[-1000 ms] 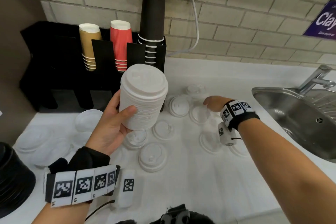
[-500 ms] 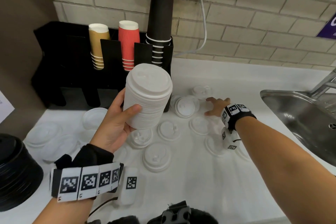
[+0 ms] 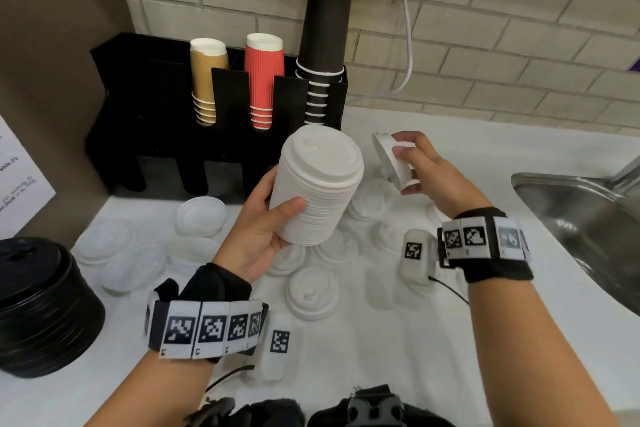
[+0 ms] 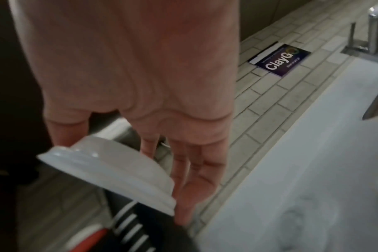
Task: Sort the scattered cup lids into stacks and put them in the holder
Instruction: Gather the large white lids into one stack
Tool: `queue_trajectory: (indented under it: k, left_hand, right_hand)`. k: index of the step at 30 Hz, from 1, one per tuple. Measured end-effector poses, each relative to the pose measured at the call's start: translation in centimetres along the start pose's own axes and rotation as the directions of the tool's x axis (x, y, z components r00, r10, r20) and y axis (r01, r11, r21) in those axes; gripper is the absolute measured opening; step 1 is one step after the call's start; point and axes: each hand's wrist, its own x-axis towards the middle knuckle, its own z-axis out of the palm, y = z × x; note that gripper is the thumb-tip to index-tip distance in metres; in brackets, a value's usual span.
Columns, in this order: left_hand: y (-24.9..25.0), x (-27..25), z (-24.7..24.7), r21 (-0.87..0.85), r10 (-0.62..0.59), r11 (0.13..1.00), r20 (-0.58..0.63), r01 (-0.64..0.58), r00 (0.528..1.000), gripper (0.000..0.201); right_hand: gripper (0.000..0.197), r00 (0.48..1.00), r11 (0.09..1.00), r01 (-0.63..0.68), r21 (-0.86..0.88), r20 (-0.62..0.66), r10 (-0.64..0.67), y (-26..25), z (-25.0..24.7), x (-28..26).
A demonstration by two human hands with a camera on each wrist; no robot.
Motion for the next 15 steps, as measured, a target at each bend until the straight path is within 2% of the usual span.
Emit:
queue_trajectory:
  k: [3,6,9,15]
  left_hand:
    - [-0.3,0.1,-0.1,-0.013,-0.01,1.0,-0.005,0.01,1.0,0.11]
    - [-0.5,0.2,-0.3,-0.025,-0.015,1.0,-0.01,0.015,1.0,0.102]
    - [-0.7,0.2,-0.4,-0.017,-0.026,1.0,-0.008,0.026,1.0,0.084]
    - [-1.0,0.2,-0.6,0.017,-0.043,0.999,0.0,0.043,0.999,0.063]
  right_hand:
    - [0.043,0.99,0.982,0.136,0.133,0.02,-0.14,-1.9,1.9,-2.6]
    - [0.042,0.967,0.94,0.255,0.228,-0.042,-0.253,-2.9,3.8,-4.3]
    - [0.039,0.945,0.895,0.327,0.304,-0.095,-0.313,-3.4,5.5,-5.2]
    - [0.043,0.937,0.922,0.343,0.178,-0.128,-0.324,-3.3,6.9,-5.8]
